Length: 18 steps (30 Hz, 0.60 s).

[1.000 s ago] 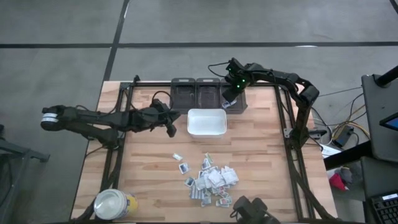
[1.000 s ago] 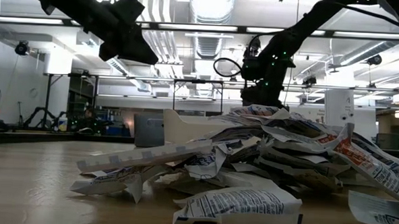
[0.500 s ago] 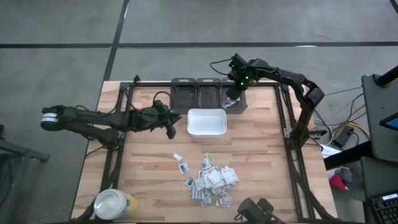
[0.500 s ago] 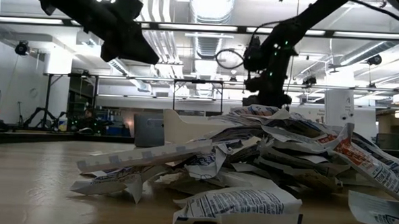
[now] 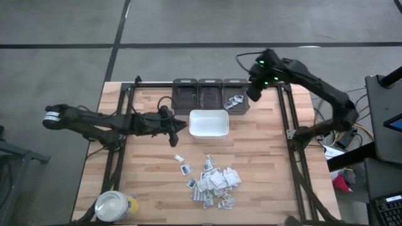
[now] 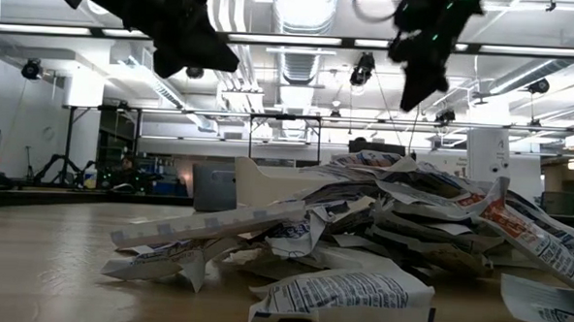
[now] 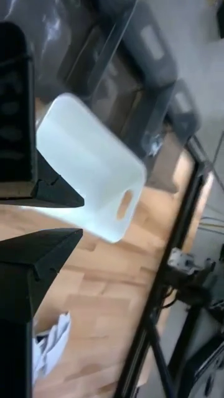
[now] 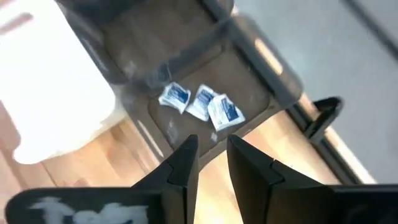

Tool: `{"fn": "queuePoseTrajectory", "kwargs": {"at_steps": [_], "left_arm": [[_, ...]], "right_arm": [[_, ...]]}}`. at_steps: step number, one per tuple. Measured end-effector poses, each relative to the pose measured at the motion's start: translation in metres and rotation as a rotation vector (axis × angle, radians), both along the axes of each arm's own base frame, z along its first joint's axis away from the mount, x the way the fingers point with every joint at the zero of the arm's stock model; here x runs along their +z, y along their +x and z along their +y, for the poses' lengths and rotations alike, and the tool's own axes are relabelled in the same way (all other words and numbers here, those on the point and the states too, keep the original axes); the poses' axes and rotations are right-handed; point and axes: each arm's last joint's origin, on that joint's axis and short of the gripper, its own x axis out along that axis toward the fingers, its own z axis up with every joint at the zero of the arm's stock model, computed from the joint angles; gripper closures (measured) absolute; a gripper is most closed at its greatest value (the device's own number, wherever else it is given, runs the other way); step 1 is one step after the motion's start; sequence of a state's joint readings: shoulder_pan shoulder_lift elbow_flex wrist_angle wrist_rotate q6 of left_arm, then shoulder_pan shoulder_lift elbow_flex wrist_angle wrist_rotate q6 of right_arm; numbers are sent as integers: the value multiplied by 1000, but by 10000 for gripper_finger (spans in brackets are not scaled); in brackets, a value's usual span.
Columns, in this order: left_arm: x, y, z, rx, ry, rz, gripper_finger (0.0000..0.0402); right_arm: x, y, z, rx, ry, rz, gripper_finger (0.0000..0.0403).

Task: Pick & Place First Aid Supplies
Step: Put the white alcohol pad into the right black bin

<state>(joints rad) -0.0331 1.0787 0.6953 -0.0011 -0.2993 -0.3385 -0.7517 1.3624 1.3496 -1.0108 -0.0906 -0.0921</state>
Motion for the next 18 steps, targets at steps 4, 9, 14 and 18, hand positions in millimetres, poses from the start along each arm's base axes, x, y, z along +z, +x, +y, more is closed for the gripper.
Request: {"fn": "queuePoseTrajectory", "kwargs": {"at_steps": [4, 9, 14, 18], "left_arm": [[-9, 11, -12, -31, -35, 70, 339], [-17, 34, -27, -58, -50, 219, 339], [-19, 60, -37, -69, -49, 406, 339], [-23, 76, -44, -93, -45, 577, 339]], "right_arm": [[12, -25, 24, -10, -72, -119, 330], [15, -50, 53, 20, -118, -307, 334], [6, -72, 74, 12, -155, -427, 332], [-2, -85, 86, -15, -151, -478, 328]]}}
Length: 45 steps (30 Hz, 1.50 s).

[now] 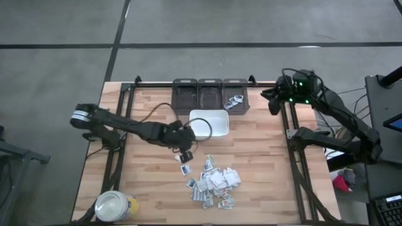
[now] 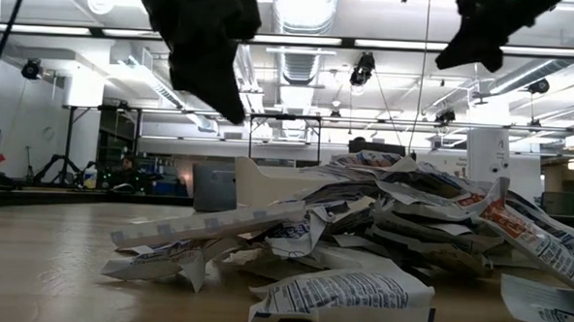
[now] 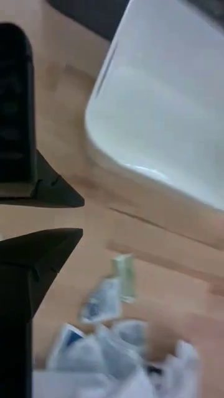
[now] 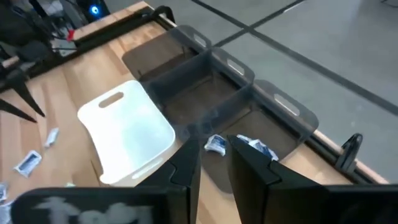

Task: Pick & Place First Aid Supplies
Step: Put the white alcohol pad into the right black bin

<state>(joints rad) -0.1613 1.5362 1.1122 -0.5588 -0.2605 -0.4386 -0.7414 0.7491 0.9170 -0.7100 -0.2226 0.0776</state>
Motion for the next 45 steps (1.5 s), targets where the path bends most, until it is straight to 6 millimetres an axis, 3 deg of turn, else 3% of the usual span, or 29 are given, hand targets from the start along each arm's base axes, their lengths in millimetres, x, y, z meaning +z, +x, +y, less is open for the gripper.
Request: {"fn": "queuePoseTrajectory", "kwargs": {"at_steps": [7, 18, 25, 35, 45], "left_arm": [[-20, 16, -23, -243, 94, 207, 339], [-41, 18, -53, -482, 167, 274, 339], [-60, 22, -67, -545, 84, 305, 339], [-62, 22, -71, -540, 71, 301, 339], [-62, 22, -71, -549, 76, 302, 339]], "right_arm": [[-6, -10, 11, 32, 12, -59, 329], [-7, -11, 12, 44, -9, -49, 338], [-13, -14, 16, 77, -25, -50, 327], [-44, -26, 27, 41, 29, -177, 316], [-82, -34, 38, 68, 44, -355, 334]]}}
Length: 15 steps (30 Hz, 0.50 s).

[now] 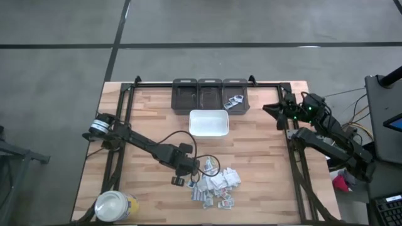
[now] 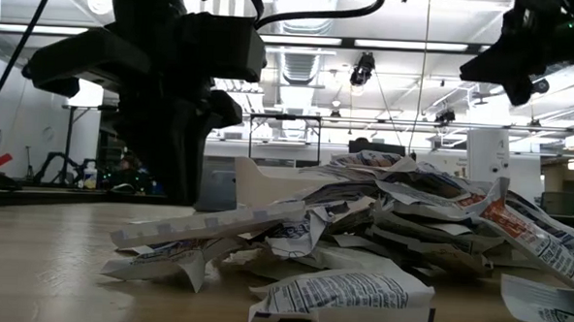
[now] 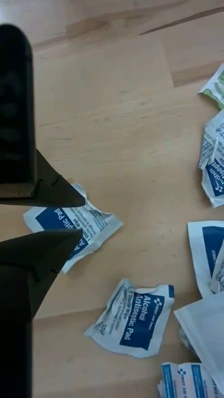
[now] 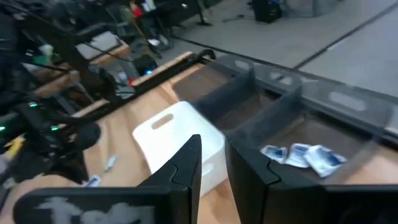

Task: Pick & Place First Aid Supplies
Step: Put the white alcohol pad into the right black bin

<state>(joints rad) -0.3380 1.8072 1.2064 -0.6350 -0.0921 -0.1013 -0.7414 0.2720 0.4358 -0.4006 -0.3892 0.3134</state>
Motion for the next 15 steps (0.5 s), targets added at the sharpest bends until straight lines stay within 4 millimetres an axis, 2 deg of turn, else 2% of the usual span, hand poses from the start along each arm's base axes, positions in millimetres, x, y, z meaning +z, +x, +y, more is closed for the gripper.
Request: {"fn": "queuePoseTrajectory", "kwargs": {"at_steps": [8, 15], "left_arm": [[1, 2, -1, -9, -4, -21, 339], [1, 3, 0, -93, 10, -28, 339]], "right_arm": [[-24, -2, 2, 4, 29, -47, 333], [-27, -1, 2, -1, 41, -55, 324]]}}
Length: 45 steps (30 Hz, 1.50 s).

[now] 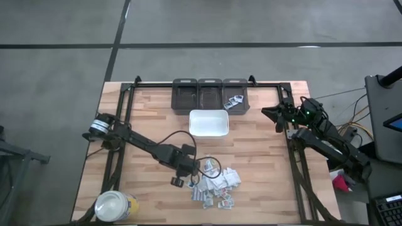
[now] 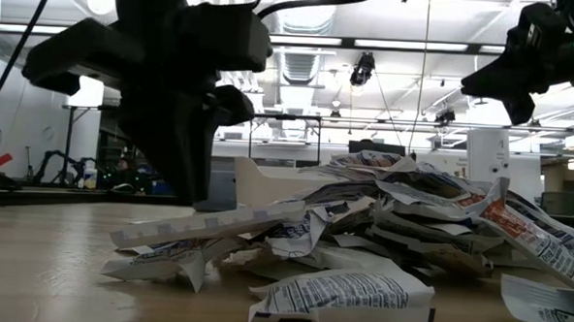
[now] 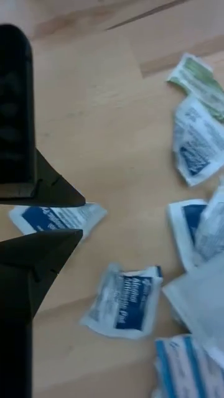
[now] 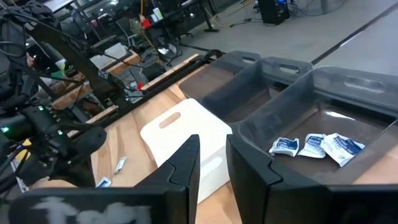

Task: Pick & Place First Aid Supplies
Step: Put the white alcohol pad into the right black bin

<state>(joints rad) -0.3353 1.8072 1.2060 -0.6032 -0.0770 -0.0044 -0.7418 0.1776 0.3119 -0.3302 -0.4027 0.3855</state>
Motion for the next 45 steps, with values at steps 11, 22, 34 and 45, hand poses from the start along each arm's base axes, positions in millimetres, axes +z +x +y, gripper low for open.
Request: {"fn": "queuePoseTrajectory", "kwargs": {"at_steps": [11, 22, 34, 45], "left_arm": [[-10, 3, 8, -67, 60, 39, 339], [-22, 7, 14, -84, 81, 72, 339], [-30, 4, 18, -49, 10, 88, 365], [-32, 4, 18, 10, -20, 81, 400]], "right_arm": [[0, 0, 0, -1, -3, 2, 335], [0, 0, 0, -2, -1, 0, 335], [1, 0, 0, -3, -4, -5, 334], [1, 0, 0, -4, -3, -14, 334]]}}
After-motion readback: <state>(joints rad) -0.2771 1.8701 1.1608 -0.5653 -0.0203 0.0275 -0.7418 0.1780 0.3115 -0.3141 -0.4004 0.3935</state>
